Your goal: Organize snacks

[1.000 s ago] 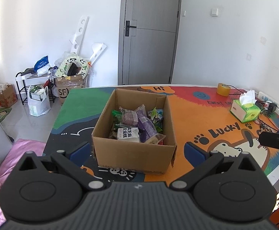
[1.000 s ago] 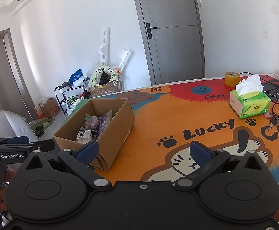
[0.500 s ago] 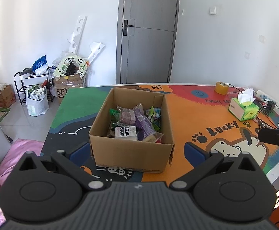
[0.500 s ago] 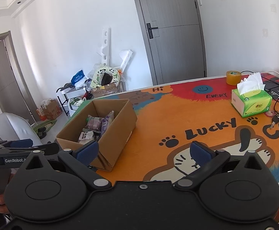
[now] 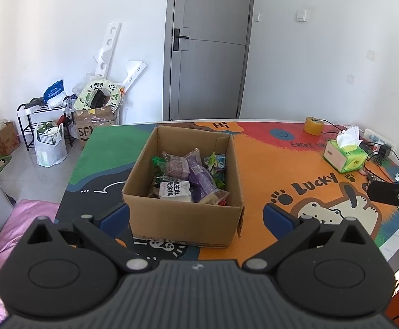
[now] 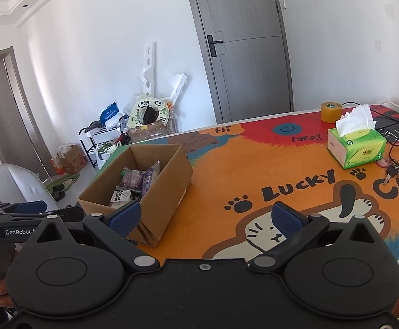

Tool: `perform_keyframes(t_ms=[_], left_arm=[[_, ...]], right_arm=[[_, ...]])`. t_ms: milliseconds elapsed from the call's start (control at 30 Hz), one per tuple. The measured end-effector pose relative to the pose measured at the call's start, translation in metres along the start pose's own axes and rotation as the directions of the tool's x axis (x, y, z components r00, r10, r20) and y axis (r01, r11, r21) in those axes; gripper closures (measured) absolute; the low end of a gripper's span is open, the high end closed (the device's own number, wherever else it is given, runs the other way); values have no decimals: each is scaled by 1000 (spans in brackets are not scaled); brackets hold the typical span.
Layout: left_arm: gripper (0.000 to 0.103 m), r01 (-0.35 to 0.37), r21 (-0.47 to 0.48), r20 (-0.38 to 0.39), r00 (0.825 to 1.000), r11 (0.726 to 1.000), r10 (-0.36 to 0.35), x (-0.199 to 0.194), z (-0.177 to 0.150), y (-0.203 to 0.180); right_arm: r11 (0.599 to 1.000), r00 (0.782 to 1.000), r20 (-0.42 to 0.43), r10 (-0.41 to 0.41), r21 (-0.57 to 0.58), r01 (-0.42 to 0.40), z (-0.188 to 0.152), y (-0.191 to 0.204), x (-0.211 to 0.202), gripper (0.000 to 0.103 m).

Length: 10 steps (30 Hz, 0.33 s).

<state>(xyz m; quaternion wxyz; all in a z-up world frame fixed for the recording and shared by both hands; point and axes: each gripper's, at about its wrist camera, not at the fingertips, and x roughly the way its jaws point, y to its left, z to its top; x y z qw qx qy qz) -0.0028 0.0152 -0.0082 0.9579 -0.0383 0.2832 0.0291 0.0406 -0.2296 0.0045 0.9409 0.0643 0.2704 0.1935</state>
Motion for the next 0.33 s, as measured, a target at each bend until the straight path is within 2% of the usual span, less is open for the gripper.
perform_keyframes(t_ms=[200,333], left_arm=[[0,31,8,18,999,999,-32,-6,-2,-2],[0,24,15,17,1000,1000,-24,-5,-2,-5]], right_arm=[[1000,1000,-4,-7,5,7,0,-2,1,0],[1000,1000,-7,-9,5,9,-1,-1,1,0]])
